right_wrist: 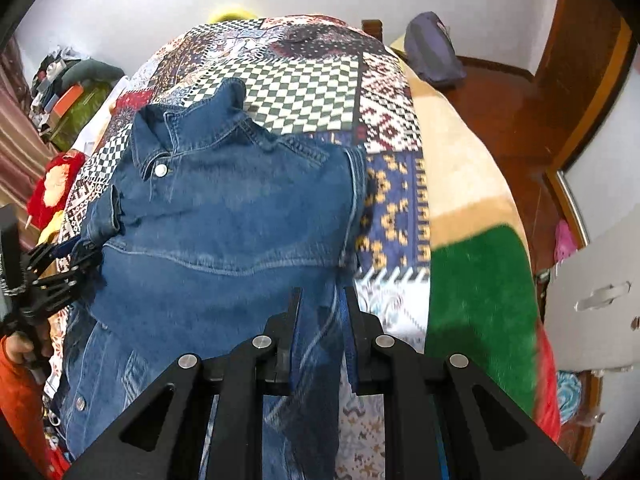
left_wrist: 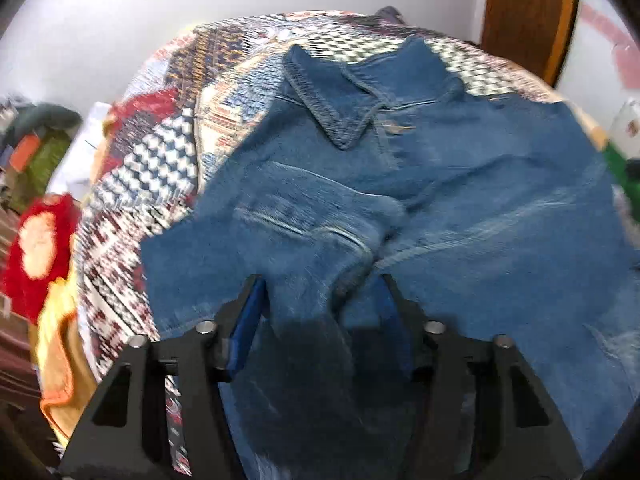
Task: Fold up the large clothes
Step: 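Lay the folded sleeve down with the left gripper while the right gripper holds the jacket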
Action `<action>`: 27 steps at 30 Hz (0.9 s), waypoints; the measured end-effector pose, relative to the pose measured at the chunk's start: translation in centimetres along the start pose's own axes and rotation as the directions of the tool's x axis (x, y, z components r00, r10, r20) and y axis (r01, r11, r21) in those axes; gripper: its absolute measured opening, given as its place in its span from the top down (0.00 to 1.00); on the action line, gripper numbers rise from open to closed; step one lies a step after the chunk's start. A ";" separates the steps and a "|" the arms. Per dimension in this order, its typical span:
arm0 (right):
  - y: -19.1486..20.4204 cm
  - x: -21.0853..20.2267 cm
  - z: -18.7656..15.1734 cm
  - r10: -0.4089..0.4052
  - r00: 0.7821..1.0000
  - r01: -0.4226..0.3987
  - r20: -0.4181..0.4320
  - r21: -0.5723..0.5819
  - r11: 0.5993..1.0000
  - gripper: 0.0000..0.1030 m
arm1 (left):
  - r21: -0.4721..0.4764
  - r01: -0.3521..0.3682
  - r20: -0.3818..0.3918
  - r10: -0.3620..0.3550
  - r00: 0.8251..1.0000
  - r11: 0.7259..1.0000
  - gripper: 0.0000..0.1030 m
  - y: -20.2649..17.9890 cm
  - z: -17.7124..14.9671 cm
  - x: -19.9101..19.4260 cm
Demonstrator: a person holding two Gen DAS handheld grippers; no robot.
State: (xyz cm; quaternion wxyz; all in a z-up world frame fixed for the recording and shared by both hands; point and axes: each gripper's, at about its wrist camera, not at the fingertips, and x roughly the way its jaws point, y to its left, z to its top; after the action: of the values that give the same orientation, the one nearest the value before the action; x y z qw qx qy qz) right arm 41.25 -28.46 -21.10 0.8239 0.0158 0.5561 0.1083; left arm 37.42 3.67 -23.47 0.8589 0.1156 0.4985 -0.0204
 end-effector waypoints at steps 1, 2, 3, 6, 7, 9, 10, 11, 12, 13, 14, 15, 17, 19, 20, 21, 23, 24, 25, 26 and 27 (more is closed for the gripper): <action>0.3 0.3 0.3 0.005 1.000 -0.005 -0.001 -0.005 1.000 0.87 | 0.003 -0.005 0.009 0.005 1.000 1.000 0.53 0.0 0.1 0.2; 0.5 0.6 0.7 0.014 1.000 -0.014 -0.004 -0.012 1.000 0.87 | -0.008 0.001 0.026 -0.001 1.000 1.000 0.55 0.2 0.2 0.0; 0.9 0.8 0.9 0.023 1.000 -0.023 -0.008 -0.019 1.000 0.87 | -0.014 0.001 0.036 -0.001 0.999 1.000 0.63 0.3 0.2 -0.1; 2.2 2.0 1.5 0.033 0.999 -0.034 -0.024 -0.054 0.998 0.87 | -0.032 -0.060 0.087 0.062 0.994 0.998 0.86 1.2 0.4 -1.5; 2.8 2.8 1.7 0.029 0.999 -0.031 -0.036 -0.070 0.997 0.87 | -0.053 -0.065 0.100 0.070 0.993 0.997 0.86 1.9 0.4 -2.0; 3.4 4.2 1.8 0.004 0.998 -0.009 -0.057 -0.089 0.996 0.87 | -0.115 -0.027 0.105 0.039 0.994 0.993 0.86 3.8 0.2 -2.5; 3.7 5.3 1.7 -0.023 0.997 0.015 -0.073 -0.104 0.994 0.87 | -0.127 -0.019 0.098 0.031 0.995 0.992 0.86 4.1 0.1 -2.4; 3.8 6.0 1.5 -0.032 0.996 0.023 -0.083 -0.113 0.993 0.87 | -0.136 -0.013 0.087 0.025 0.996 0.991 0.86 4.6 -0.2 -2.2; 3.8 6.4 1.3 -0.039 0.995 0.028 -0.089 -0.121 0.992 0.87 | -0.137 -0.018 0.072 0.028 0.997 0.990 0.86 4.7 -0.7 -2.1; 3.8 6.8 1.0 -0.045 0.995 0.033 -0.088 -0.132 0.991 0.87 | -0.139 -0.020 0.066 0.029 0.997 0.990 0.86 4.6 -1.1 -2.0; 3.9 6.7 0.8 -0.047 0.996 0.036 -0.076 -0.149 0.988 0.87 | -0.144 -0.023 0.056 0.031 0.998 0.989 0.86 4.6 -1.7 -1.9; 3.9 6.6 0.7 -0.048 0.997 0.036 -0.067 -0.161 0.986 0.87 | -0.154 -0.026 0.043 0.033 0.999 0.988 0.86 4.7 -2.5 -1.8; 3.7 6.4 0.3 -0.051 0.997 0.040 -0.060 -0.174 0.984 0.87 | -0.183 -0.013 0.028 0.018 0.999 0.983 0.86 5.1 -3.6 -1.6; 3.5 6.3 -0.1 -0.057 0.997 0.046 -0.056 -0.178 0.983 0.87 | -0.227 0.000 0.006 0.001 1.000 0.974 0.85 5.8 -4.9 -1.4; 3.5 6.3 -0.2 -0.063 0.997 0.052 -0.053 -0.181 0.982 0.87 | -0.246 0.018 0.000 -0.018 1.000 0.969 0.85 6.2 -5.5 -1.2; 3.5 6.2 -0.4 -0.071 0.996 0.061 -0.048 -0.181 0.982 0.87 | -0.262 0.031 -0.002 -0.033 0.999 0.964 0.85 6.5 -5.7 -1.1; 3.6 6.0 -0.6 -0.084 0.996 0.076 -0.038 -0.177 0.981 0.87 | -0.305 0.065 -0.002 -0.069 0.998 0.950 0.85 7.2 -6.5 -1.1; 3.6 6.0 -0.7 -0.091 0.995 0.084 -0.035 -0.175 0.981 0.87 | -0.318 0.077 0.005 -0.080 0.997 0.945 0.85 7.5 -6.7 -1.3; 3.7 5.8 -0.9 -0.100 0.995 0.093 -0.030 -0.173 0.981 0.87 | -0.322 0.081 0.007 -0.084 0.996 0.943 0.85 7.5 -6.7 -1.4; 3.7 5.7 -1.0 -0.103 0.994 0.097 -0.028 -0.172 0.980 0.87 | -0.324 0.085 0.010 -0.086 0.996 0.942 0.85 7.6 -6.9 -1.7; 3.8 5.6 -1.1 -0.108 0.994 0.102 -0.025 -0.173 0.980 0.87 | -0.323 0.087 0.010 -0.088 0.996 0.942 0.85 7.5 -7.0 -1.9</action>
State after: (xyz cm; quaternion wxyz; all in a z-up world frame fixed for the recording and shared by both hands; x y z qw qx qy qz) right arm 41.61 -23.79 -26.05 0.8171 -0.0864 0.5589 0.1123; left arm 31.65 12.36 -23.87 0.8634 -0.0489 0.5016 0.0238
